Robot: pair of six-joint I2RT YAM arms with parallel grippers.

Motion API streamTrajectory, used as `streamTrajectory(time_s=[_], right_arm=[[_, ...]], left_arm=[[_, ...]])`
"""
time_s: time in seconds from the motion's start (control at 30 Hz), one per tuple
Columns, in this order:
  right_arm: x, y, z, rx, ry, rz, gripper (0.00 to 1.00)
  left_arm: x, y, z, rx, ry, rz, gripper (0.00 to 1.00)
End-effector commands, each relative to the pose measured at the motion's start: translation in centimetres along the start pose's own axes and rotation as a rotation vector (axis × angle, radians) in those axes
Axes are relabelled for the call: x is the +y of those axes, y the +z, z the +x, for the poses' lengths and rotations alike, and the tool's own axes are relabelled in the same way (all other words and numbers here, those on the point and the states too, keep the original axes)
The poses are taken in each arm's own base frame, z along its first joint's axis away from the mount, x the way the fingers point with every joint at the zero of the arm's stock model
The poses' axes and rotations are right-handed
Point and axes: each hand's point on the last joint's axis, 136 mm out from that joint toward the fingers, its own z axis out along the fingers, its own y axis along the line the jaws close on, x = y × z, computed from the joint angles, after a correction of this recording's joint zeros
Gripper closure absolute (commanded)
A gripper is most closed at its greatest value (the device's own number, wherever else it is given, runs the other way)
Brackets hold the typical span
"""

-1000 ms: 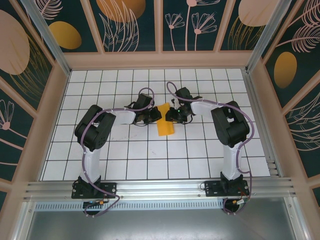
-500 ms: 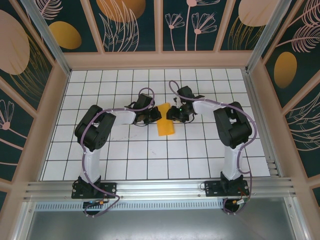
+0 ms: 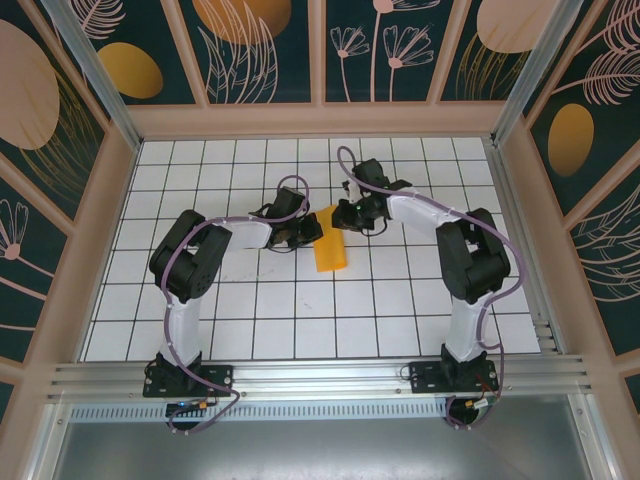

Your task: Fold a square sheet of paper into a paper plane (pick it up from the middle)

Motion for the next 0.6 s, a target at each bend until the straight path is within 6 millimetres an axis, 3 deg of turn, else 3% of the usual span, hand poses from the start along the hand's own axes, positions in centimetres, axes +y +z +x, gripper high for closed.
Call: streamTrajectory(time_s=[0.0,0.37,0.57], right_arm=[[-0.7,1.4,0.6,0.049,0.038,0.009,0.87],[-0.4,3.0,0.7,0.078,0.029,-0.011,0.90],[-2.0,4.0,1.1,0.093,0.054,0.036,0.90]], left_arm=[[7.4,2.0,3.8,0.092,-0.044,-0.223,0.93],[8.2,2.1,4.3,0.102,-0.059,-0.240,0.93],[8.3,2.1,4.3,0.101,-0.061,-0.248,0.93]])
